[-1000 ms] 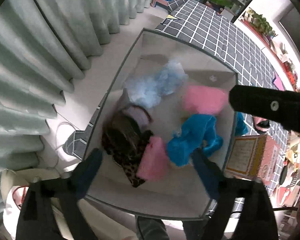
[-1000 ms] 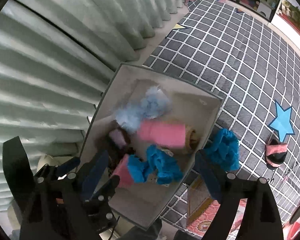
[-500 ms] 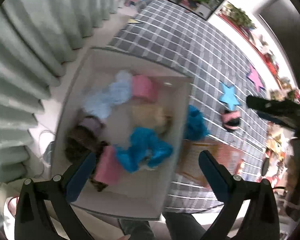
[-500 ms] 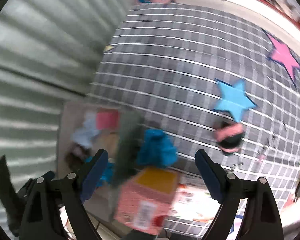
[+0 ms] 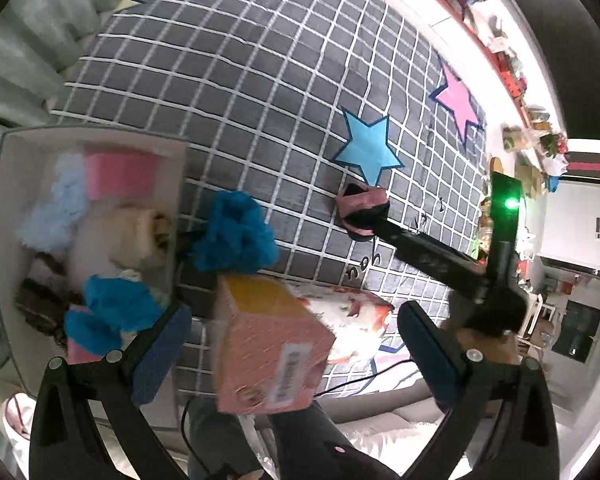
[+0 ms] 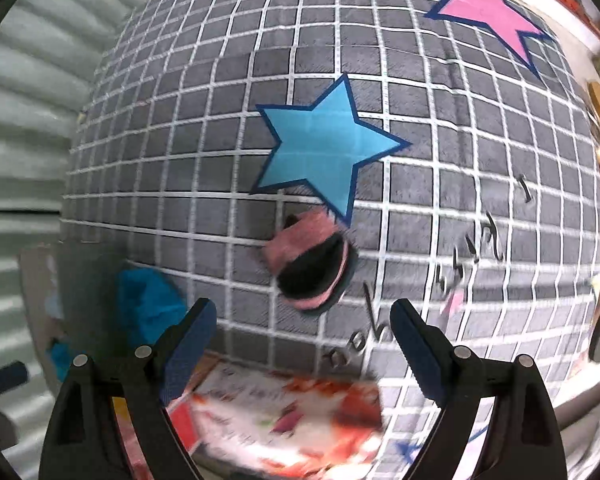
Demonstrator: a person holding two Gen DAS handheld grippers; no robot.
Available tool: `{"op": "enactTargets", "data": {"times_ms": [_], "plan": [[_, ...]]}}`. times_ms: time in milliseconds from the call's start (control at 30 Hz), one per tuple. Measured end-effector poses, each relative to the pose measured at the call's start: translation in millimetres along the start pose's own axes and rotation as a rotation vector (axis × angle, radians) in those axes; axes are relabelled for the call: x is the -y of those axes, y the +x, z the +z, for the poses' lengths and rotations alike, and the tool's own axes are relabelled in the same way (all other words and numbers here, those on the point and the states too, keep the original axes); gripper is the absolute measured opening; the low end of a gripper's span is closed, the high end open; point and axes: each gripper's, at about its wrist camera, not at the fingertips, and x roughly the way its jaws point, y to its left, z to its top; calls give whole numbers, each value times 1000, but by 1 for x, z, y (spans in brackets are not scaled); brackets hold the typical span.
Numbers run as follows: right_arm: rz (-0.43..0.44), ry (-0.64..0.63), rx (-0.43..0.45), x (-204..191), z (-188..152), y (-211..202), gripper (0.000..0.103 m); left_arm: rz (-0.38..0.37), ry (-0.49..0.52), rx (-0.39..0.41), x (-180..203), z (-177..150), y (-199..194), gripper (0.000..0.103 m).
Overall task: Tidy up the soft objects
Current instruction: 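Move both grippers back toward the remaining items on the mat, then grasp the pink-and-black scrunchie with the right gripper while the left grasps the blue cloth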
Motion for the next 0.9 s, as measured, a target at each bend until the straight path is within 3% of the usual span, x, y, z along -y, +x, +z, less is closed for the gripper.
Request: {"op": "enactTargets", "data": {"times_ms": [333,400,433,467,533,700,900], "plan": [[-44,-144,8,-7,17,53,89,111,-76,-114,22,36,54,103],[-36,-157,18,-4,15,58,73,126,-91,-136,21,40,61,103],[-25,-166,19,-3,14,60,49,140,-102,-150,21,43,66,103],[-29,-167,18,-1,14,63,41,153,-109,-162,21,45,72,103],[-6,-160,29,11,13,62,35,181,-122,-196,22,49,85,103],[87,-67,46,64,7,43,34,247,-119,-279,27,60,121,103],[175,24,63,108,-13,14,34,401,-83,-362,27,71,168,103]]}}
